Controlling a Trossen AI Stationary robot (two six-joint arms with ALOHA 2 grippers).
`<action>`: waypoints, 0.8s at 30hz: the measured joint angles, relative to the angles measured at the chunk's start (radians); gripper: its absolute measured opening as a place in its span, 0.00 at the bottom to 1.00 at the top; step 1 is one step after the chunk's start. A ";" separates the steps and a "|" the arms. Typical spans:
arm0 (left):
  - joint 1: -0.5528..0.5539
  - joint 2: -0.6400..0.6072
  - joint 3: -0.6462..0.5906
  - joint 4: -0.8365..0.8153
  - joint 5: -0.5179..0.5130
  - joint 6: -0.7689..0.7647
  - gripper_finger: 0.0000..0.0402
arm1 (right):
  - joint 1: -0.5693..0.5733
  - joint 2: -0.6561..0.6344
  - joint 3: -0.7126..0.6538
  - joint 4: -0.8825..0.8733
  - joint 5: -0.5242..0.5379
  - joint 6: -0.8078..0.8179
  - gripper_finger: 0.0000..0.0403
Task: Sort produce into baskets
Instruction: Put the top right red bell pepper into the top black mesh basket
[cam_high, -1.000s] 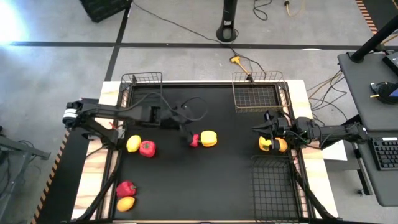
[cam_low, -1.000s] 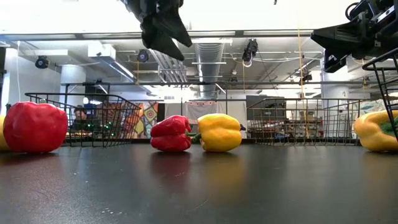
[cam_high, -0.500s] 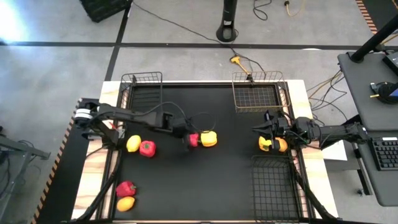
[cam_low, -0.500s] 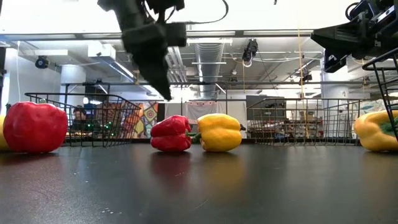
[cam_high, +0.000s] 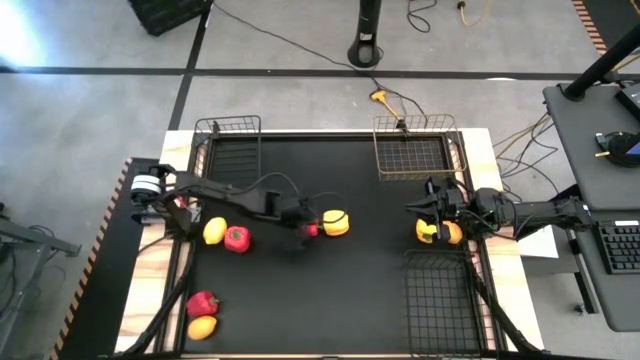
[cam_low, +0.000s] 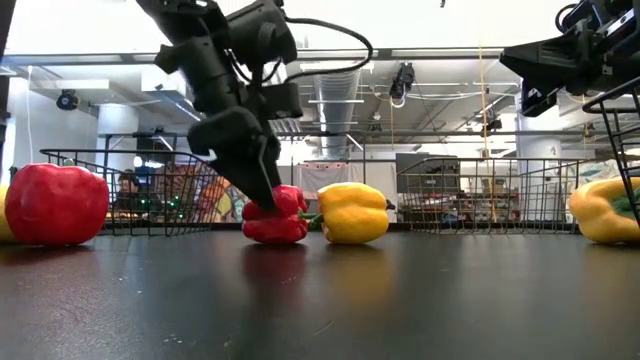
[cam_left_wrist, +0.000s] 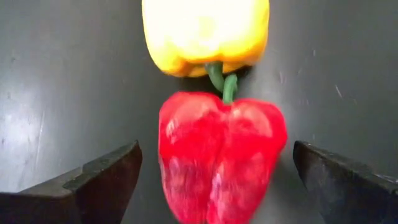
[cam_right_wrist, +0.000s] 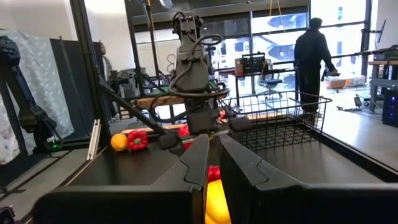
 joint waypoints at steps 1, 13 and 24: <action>0.000 0.008 0.000 0.020 0.000 0.002 0.99 | 0.000 0.000 0.000 0.000 0.000 0.000 0.07; 0.000 0.122 0.028 0.071 0.034 0.008 0.97 | 0.000 0.000 0.000 0.000 0.001 0.000 0.07; 0.000 0.125 0.029 0.091 0.027 -0.036 0.85 | 0.000 0.000 0.000 0.000 0.001 0.000 0.07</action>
